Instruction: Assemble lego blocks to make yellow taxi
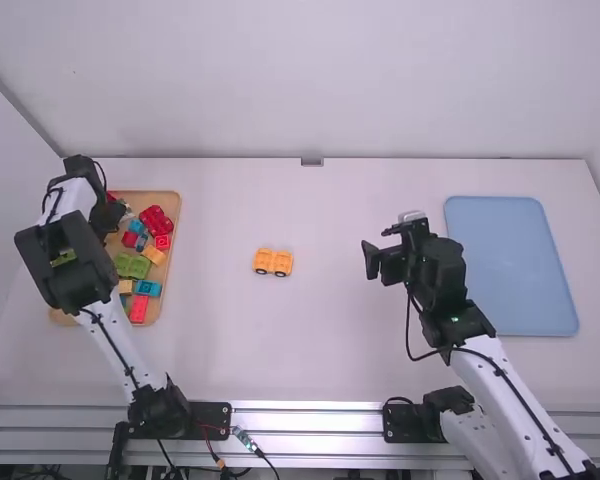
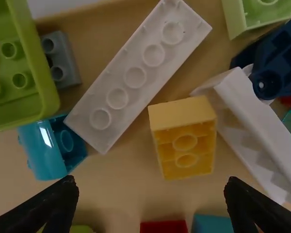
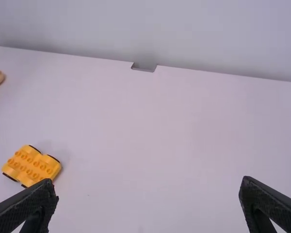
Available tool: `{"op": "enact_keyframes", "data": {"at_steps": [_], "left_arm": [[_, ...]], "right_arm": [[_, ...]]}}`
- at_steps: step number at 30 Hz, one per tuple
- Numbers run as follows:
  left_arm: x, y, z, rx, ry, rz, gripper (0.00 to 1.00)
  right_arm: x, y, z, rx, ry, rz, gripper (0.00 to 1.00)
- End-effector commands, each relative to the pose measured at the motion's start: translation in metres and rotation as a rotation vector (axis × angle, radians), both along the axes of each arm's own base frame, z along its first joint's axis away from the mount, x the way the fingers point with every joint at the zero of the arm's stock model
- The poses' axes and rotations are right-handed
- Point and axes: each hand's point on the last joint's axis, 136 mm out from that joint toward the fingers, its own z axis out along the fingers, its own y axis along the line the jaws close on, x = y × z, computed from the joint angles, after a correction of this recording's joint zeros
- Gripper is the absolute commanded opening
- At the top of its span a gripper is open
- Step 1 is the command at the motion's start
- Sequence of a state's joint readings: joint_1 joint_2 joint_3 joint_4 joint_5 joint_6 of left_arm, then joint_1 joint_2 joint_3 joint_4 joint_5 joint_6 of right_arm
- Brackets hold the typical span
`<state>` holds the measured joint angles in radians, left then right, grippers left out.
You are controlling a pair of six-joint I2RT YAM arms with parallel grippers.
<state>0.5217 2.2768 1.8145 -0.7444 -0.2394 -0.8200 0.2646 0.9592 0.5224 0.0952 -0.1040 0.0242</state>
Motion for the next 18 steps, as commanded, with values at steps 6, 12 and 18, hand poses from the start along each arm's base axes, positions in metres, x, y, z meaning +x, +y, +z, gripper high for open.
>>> {"op": "enact_keyframes", "data": {"at_steps": [6, 12, 18], "left_arm": [[-0.013, 0.003, -0.015, -0.014, 0.055, 0.01, 0.75], [-0.009, 0.005, -0.014, -0.006, 0.04, 0.01, 0.81], [0.001, 0.009, -0.011, 0.013, 0.0, -0.004, 0.86]], "right_arm": [[0.003, 0.0, 0.01, 0.01, -0.02, -0.003, 0.99], [0.003, 0.0, 0.01, 0.01, -0.02, -0.003, 0.99], [0.003, 0.0, 0.01, 0.009, -0.02, -0.004, 0.99]]}}
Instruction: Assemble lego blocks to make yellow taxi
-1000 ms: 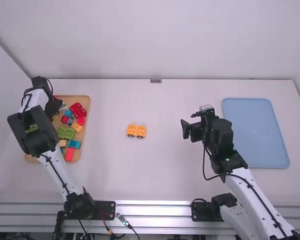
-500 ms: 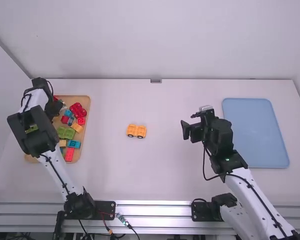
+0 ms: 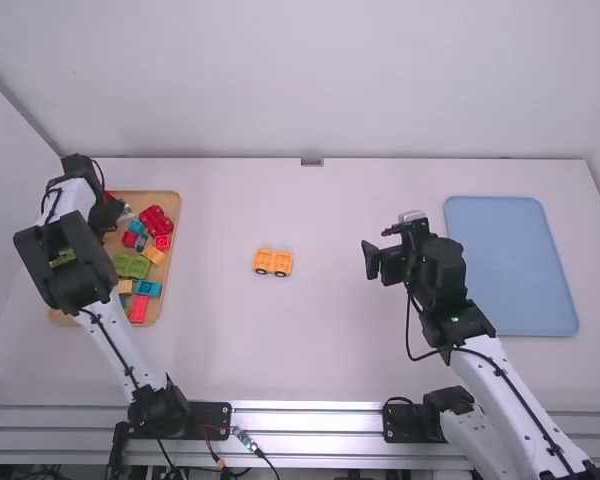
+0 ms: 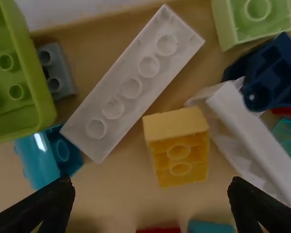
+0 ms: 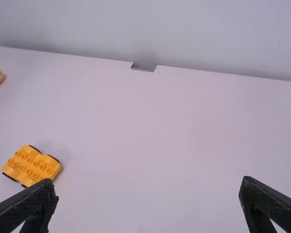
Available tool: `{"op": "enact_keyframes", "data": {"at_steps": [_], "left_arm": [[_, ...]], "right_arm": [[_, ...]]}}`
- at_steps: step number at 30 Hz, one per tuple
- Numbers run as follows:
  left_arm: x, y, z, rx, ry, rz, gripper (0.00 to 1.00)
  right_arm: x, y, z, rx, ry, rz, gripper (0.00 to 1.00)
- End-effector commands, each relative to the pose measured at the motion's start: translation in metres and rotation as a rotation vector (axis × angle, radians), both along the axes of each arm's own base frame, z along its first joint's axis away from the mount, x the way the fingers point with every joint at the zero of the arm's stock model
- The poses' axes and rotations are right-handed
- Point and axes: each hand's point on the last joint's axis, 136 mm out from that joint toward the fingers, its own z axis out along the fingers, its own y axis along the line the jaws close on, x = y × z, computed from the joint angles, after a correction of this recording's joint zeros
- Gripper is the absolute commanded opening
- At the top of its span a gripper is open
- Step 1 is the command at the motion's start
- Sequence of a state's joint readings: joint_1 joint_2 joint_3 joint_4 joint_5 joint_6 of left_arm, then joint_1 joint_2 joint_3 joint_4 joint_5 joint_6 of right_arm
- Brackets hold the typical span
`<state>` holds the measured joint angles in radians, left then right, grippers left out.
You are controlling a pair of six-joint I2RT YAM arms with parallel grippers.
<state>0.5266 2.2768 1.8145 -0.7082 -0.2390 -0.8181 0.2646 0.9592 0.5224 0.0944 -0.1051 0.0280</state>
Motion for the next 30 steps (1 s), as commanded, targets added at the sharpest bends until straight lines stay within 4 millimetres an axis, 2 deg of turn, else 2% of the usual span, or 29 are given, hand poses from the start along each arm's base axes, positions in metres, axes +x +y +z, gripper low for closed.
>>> {"op": "enact_keyframes", "data": {"at_steps": [1, 3, 6, 10, 12, 13, 15, 20, 23, 30], "left_arm": [[-0.002, 0.004, -0.013, 0.001, 0.024, -0.015, 0.86], [0.008, 0.007, -0.01, 0.026, -0.011, -0.03, 0.87], [0.006, 0.012, -0.009, 0.029, -0.018, -0.02, 0.87], [0.007, 0.011, -0.01, -0.004, -0.02, -0.099, 0.9], [0.005, 0.008, -0.012, -0.009, -0.006, -0.094, 0.87], [0.002, 0.011, -0.012, 0.003, 0.002, -0.071, 0.83], [0.001, 0.014, -0.011, 0.02, 0.007, -0.066, 0.82], [0.005, 0.011, -0.009, 0.03, 0.011, -0.095, 0.84], [-0.006, 0.013, -0.014, 0.025, 0.039, -0.062, 0.84], [-0.005, 0.002, -0.03, -0.004, 0.027, -0.089, 0.84]], "right_arm": [[0.004, 0.0, 0.01, 0.006, -0.022, -0.003, 0.99], [0.004, 0.0, 0.01, 0.006, -0.022, -0.003, 0.99], [0.003, 0.0, 0.01, 0.006, -0.022, -0.003, 0.99], [0.003, 0.001, 0.01, 0.007, -0.019, 0.0, 0.99], [0.003, 0.0, 0.009, 0.006, -0.015, -0.001, 0.99], [0.002, 0.0, 0.009, 0.006, -0.013, 0.0, 0.99], [0.002, 0.0, 0.008, 0.005, -0.011, 0.0, 0.99], [0.002, 0.0, 0.007, 0.003, -0.008, -0.002, 0.99], [0.002, 0.0, 0.007, 0.003, -0.005, -0.002, 0.99], [0.001, 0.0, 0.005, 0.0, 0.003, -0.002, 0.99]]}}
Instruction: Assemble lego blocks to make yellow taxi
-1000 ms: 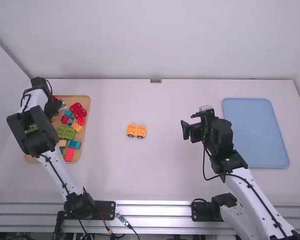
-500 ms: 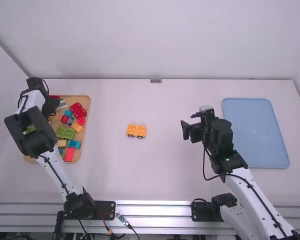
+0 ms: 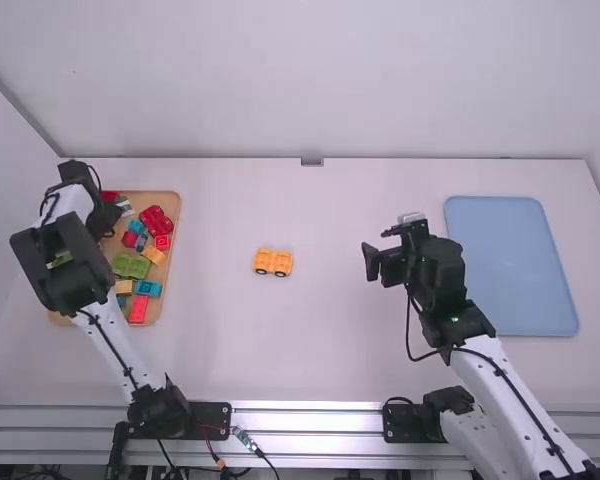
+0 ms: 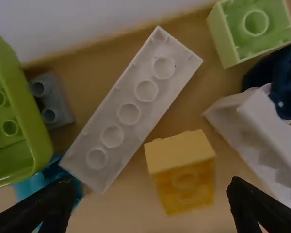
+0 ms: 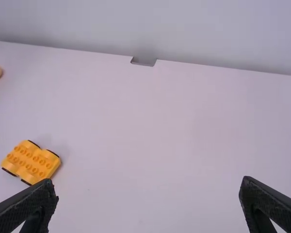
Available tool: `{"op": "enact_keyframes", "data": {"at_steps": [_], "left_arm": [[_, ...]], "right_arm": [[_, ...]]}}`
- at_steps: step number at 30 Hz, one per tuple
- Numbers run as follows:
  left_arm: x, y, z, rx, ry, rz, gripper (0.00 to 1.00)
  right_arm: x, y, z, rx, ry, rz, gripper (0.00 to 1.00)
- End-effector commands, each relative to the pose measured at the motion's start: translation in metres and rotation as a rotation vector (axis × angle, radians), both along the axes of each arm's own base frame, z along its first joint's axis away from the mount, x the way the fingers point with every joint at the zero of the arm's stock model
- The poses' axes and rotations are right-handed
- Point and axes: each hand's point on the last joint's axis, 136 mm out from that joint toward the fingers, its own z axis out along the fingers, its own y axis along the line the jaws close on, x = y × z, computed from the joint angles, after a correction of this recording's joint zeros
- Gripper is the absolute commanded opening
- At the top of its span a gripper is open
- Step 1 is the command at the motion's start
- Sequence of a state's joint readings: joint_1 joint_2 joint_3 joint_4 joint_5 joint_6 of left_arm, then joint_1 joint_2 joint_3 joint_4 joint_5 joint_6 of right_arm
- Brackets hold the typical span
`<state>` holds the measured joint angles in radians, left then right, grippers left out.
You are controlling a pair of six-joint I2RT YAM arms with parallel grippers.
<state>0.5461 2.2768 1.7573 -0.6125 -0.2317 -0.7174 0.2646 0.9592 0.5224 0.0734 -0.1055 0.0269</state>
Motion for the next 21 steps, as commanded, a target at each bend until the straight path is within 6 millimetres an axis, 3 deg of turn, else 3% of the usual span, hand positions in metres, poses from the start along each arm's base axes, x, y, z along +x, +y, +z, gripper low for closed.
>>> {"op": "enact_keyframes", "data": {"at_steps": [1, 7, 12, 14, 21], "left_arm": [[0.0, -0.01, -0.02, -0.044, 0.012, -0.033, 0.84], [-0.002, -0.009, -0.024, -0.05, 0.0, -0.009, 0.79], [-0.006, -0.005, -0.023, -0.026, 0.02, 0.002, 0.6], [-0.006, -0.005, -0.023, -0.025, 0.024, 0.001, 0.57], [-0.009, -0.007, -0.024, -0.031, 0.034, 0.0, 0.55]], "right_arm": [[0.003, 0.0, 0.009, 0.006, -0.017, -0.002, 0.99], [0.003, 0.0, 0.008, 0.005, -0.013, -0.003, 0.99], [0.002, 0.0, 0.008, 0.006, -0.012, -0.001, 0.99], [0.002, 0.0, 0.008, 0.006, -0.012, -0.002, 0.99], [0.002, 0.0, 0.008, 0.005, -0.009, -0.002, 0.99]]}}
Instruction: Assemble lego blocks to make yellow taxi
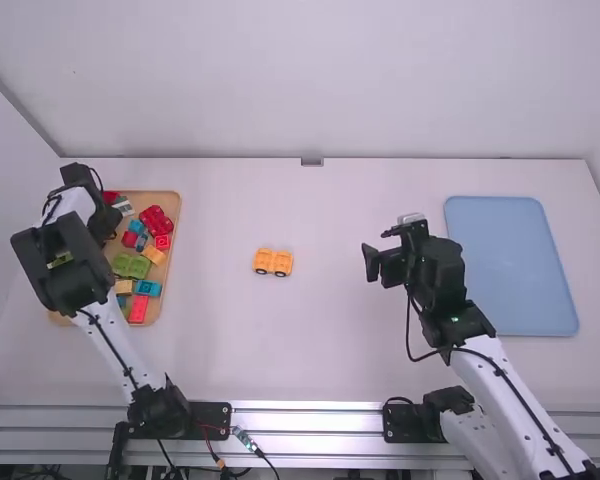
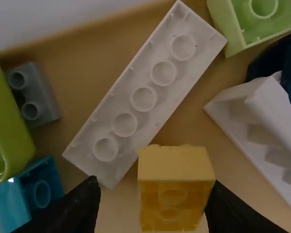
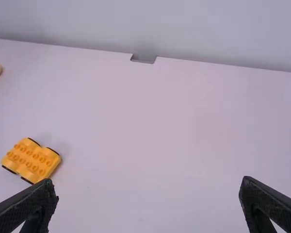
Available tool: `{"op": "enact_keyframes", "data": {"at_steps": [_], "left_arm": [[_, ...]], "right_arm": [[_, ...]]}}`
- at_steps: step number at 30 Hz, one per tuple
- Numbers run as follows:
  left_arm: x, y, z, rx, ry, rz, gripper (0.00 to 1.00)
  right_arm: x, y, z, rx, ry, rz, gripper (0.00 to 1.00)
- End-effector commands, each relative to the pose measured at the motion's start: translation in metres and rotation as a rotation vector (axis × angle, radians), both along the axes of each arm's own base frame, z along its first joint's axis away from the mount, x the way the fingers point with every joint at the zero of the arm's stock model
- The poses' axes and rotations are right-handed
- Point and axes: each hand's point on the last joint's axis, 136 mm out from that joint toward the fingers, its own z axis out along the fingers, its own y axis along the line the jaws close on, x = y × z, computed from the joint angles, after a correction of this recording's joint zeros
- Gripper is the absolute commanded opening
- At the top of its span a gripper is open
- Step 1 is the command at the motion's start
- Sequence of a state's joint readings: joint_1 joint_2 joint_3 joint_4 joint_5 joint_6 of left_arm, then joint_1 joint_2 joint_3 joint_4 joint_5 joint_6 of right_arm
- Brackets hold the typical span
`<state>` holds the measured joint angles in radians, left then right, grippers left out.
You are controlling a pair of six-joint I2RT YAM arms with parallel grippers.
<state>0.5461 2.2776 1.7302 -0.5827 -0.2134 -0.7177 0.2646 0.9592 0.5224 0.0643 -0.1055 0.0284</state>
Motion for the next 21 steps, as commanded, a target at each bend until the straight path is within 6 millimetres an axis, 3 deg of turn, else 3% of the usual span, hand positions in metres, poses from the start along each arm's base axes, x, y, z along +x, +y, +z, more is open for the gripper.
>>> {"op": "enact_keyframes", "data": {"at_steps": [1, 11, 21], "left_arm": [[-0.0096, -0.0037, -0.0167, -0.018, 0.046, 0.006, 0.55], [-0.0128, -0.0061, -0.0179, -0.028, 0.059, 0.007, 0.47], [-0.0146, -0.0106, -0.019, -0.037, 0.075, 0.001, 0.49]], "right_arm": [[0.0031, 0.0005, 0.0096, 0.006, -0.019, -0.001, 0.99], [0.0012, -0.0006, 0.0052, 0.0, 0.0, -0.004, 0.99], [0.001, -0.0007, 0.0047, -0.001, 0.002, -0.004, 0.99]]}}
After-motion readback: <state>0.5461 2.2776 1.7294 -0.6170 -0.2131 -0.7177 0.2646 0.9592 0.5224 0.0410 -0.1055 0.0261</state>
